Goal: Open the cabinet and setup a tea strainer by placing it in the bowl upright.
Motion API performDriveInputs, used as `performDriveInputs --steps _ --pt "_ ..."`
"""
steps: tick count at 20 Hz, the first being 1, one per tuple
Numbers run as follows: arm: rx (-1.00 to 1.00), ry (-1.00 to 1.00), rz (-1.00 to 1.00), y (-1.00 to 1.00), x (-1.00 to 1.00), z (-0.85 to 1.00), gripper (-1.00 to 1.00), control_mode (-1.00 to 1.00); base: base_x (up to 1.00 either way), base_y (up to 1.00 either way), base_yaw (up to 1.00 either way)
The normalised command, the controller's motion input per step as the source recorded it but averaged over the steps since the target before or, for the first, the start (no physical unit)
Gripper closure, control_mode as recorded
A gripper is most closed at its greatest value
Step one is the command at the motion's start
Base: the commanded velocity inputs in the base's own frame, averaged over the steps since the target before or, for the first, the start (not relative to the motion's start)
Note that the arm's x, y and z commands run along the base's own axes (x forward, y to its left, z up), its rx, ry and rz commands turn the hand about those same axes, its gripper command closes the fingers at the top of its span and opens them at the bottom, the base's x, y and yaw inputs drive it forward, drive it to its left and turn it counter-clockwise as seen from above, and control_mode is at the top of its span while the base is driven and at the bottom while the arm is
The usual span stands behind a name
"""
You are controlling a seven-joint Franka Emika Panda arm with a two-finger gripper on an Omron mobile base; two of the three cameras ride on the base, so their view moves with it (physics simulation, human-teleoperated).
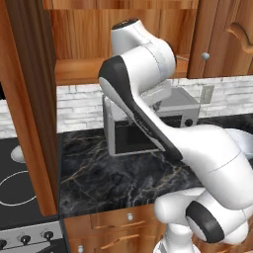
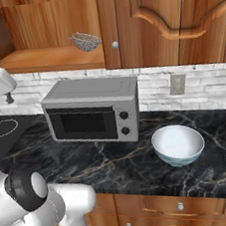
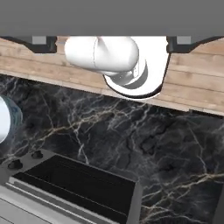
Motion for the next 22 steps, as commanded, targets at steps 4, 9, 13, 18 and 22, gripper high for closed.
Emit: performDriveInputs --steps 4,9,13,18,22 --pt "-0.15 -0.38 0.09 -0.13 0.10 0.22 -1.00 -1.00 0.00 0.00 0.00" --pt "0.09 -0.39 -0.02 -0.63 0.00 0.17 -1.00 -1.00 0.00 0.00 0.00" --pt "0.23 -0.25 0.00 -0.65 -0.05 0.70 -1.00 -1.00 0.00 0.00 0.00" --pt "0.37 -0.14 0.00 -0.64 0.00 0.77 -1.00 -1.00 0.00 0.00 0.00" --pt "0.35 -0.05 0.00 -0.65 0.00 0.67 -1.00 -1.00 0.00 0.00 0.00"
